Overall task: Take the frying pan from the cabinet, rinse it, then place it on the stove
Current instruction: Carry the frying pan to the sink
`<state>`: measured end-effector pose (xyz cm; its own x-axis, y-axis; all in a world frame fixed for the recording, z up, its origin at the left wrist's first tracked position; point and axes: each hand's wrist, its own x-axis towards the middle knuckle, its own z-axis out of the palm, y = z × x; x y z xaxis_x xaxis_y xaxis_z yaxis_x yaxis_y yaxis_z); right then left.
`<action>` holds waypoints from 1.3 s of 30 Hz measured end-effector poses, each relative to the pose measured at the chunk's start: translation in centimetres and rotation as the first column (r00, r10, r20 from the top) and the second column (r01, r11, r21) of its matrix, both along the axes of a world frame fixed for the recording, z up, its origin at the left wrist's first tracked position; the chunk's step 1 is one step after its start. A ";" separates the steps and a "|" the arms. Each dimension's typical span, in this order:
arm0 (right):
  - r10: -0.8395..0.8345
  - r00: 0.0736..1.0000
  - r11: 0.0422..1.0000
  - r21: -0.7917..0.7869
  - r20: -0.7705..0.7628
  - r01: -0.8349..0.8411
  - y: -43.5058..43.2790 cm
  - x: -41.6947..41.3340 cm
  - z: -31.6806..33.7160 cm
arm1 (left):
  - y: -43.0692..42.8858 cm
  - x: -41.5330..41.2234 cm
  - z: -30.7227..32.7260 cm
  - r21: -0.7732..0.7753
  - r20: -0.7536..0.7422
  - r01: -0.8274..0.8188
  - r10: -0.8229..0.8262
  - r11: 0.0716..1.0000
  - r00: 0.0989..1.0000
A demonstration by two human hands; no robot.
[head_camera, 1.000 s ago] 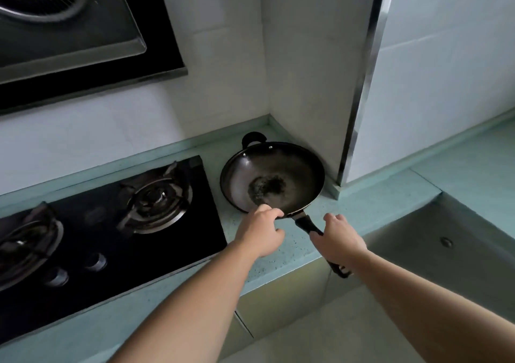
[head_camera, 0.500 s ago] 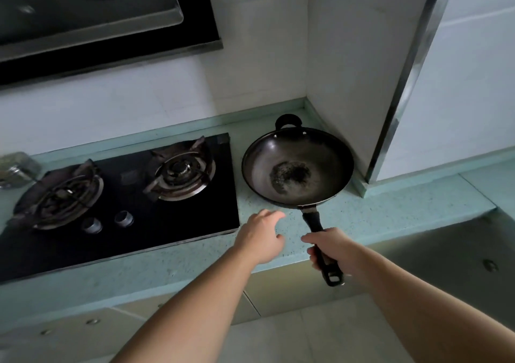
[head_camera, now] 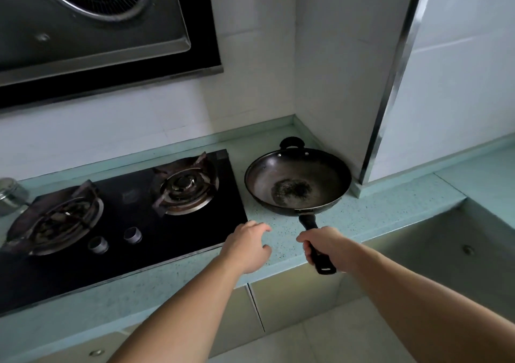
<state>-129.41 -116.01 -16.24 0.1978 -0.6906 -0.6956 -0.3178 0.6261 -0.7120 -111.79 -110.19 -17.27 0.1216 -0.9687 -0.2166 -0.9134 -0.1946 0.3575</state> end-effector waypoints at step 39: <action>-0.806 0.584 0.586 -0.258 -0.093 0.768 57.9 -21.5 9.6 | 35.9 -24.6 7.8 -0.009 0.111 0.854 -0.848 0.521 0.518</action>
<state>-150.96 -58.11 -6.66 -0.5974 -0.6196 -0.5092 0.1085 0.5667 -0.8168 -136.35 -74.26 -9.51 -0.7531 -0.6289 -0.1933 -0.6575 0.7087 0.2558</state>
